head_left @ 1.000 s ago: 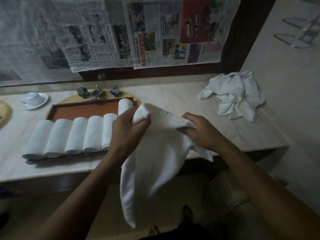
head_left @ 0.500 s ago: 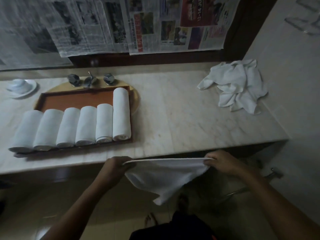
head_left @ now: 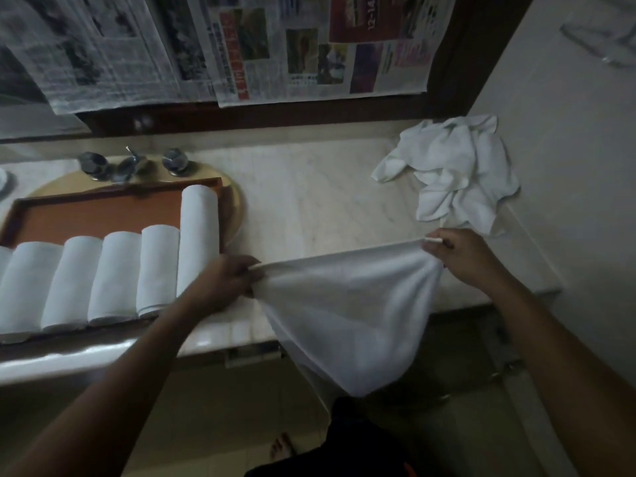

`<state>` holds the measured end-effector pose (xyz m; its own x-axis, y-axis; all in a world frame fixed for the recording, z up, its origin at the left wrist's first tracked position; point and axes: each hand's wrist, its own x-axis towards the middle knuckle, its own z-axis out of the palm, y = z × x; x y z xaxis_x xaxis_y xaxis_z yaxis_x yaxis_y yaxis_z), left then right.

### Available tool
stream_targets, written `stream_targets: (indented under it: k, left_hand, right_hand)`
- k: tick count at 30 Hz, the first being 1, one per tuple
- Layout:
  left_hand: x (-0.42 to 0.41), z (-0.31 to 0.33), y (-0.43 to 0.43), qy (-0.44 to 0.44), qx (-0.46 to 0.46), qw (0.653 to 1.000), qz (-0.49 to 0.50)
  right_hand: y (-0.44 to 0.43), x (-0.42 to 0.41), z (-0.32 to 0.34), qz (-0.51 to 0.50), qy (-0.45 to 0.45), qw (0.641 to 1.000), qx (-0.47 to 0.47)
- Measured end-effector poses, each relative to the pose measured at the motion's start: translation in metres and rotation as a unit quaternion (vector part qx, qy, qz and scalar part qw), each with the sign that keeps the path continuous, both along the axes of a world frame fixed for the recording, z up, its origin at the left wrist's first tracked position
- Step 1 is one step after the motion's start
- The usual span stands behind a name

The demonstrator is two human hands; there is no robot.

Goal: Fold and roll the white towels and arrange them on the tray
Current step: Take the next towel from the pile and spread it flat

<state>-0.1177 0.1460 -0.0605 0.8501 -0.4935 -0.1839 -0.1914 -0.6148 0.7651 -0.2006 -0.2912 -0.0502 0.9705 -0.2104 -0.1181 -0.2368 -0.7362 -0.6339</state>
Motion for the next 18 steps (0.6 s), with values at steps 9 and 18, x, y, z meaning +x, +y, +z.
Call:
stream_targets:
  k: [9, 18]
  left_hand:
    - [0.159, 0.027, -0.052, -0.111, 0.014, 0.972, 0.208]
    - [0.284, 0.013, -0.085, -0.13, -0.001, 0.943, 0.307]
  right_hand:
    - [-0.04, 0.177, 0.009, -0.003, -0.084, 0.994, -0.063]
    - [-0.059, 0.324, 0.0, -0.053, -0.088, 0.995, -0.004]
